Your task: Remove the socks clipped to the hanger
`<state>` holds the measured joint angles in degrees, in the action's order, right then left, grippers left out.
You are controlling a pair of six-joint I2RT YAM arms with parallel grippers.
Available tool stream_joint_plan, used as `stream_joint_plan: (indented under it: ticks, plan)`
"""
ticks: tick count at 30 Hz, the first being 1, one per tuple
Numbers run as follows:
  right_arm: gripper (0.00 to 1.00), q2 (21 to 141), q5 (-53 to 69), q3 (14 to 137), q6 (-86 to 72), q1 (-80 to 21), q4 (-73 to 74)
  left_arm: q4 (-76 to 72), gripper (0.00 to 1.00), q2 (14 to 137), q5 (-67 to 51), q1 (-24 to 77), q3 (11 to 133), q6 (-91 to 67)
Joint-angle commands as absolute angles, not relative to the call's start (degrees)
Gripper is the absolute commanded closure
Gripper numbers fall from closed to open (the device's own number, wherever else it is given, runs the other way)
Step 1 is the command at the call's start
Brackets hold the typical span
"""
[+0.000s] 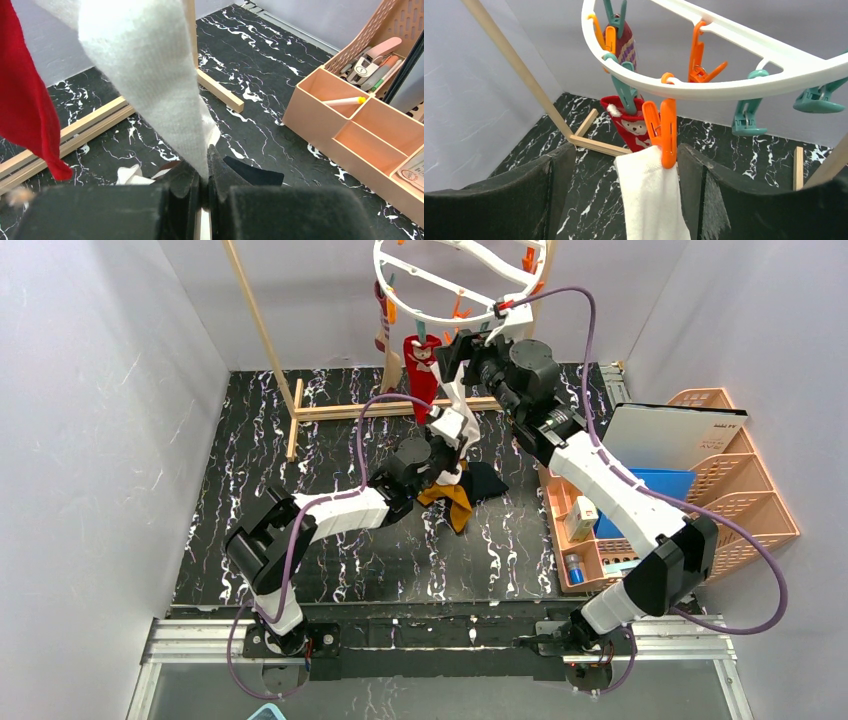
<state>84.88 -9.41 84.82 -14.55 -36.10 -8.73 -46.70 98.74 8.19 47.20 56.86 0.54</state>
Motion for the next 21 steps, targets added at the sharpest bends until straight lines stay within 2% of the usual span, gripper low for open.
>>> stream_joint_plan:
  ticks: [1,8,21]
  plan:
    - [0.19,87.0,-13.3,91.8,-12.1,-36.7,-2.5,-45.2,1.0,98.5,10.5,48.5,59.1,2.8]
    - [0.26,90.8,-17.0,99.0,-9.7,-36.9,5.1,-44.7,1.0,98.8,11.1,49.0,59.7,2.7]
    - [0.33,94.0,-17.5,103.6,-9.0,-37.3,8.2,-44.0,1.0,98.9,11.4,49.4,60.0,2.9]
